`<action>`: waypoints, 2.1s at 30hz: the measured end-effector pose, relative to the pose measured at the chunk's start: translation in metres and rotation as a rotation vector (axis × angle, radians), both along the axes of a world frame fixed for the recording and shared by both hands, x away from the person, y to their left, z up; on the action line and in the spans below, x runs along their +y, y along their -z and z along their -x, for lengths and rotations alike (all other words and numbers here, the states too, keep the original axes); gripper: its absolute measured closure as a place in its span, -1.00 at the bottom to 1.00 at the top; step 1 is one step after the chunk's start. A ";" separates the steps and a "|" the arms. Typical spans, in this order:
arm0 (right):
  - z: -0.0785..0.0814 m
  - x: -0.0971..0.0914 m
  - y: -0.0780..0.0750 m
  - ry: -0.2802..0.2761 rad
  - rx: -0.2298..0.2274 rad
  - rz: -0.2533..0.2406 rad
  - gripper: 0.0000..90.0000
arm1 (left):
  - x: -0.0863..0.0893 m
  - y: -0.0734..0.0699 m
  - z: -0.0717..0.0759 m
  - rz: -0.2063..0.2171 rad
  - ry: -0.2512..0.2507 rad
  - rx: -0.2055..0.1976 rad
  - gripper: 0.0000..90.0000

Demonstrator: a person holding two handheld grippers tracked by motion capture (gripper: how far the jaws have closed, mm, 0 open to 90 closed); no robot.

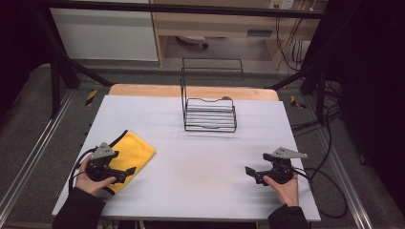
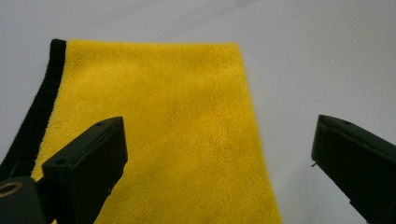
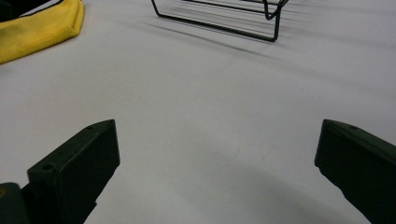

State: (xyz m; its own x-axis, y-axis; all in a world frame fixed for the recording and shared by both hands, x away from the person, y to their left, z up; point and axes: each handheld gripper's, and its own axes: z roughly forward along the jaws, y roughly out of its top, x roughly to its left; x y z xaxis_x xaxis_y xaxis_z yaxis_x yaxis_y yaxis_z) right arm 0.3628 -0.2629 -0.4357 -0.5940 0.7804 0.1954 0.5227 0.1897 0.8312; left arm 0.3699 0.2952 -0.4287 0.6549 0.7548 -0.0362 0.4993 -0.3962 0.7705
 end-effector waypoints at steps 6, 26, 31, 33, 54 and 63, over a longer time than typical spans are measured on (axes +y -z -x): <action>0.000 0.000 0.000 0.001 0.000 0.003 -0.99 | -0.002 -0.001 0.000 0.001 0.003 -0.002 -0.92; 0.001 0.004 0.000 0.005 -0.005 0.026 -0.99 | -0.013 -0.012 -0.003 -0.004 0.007 -0.003 -0.91; 0.000 0.004 0.000 0.008 -0.004 0.026 -0.99 | -0.022 -0.014 -0.008 -0.016 0.018 -0.002 -0.91; 0.000 0.004 0.000 0.009 -0.004 0.027 -0.99 | -0.026 -0.015 -0.010 -0.026 0.022 0.000 -0.90; -0.001 0.005 0.002 0.004 -0.001 0.046 -0.99 | -0.055 -0.003 -0.036 -0.106 -0.039 0.026 -0.28; -0.001 0.006 0.002 0.001 0.005 0.047 -0.99 | -0.064 0.006 -0.034 -0.137 -0.009 0.041 0.09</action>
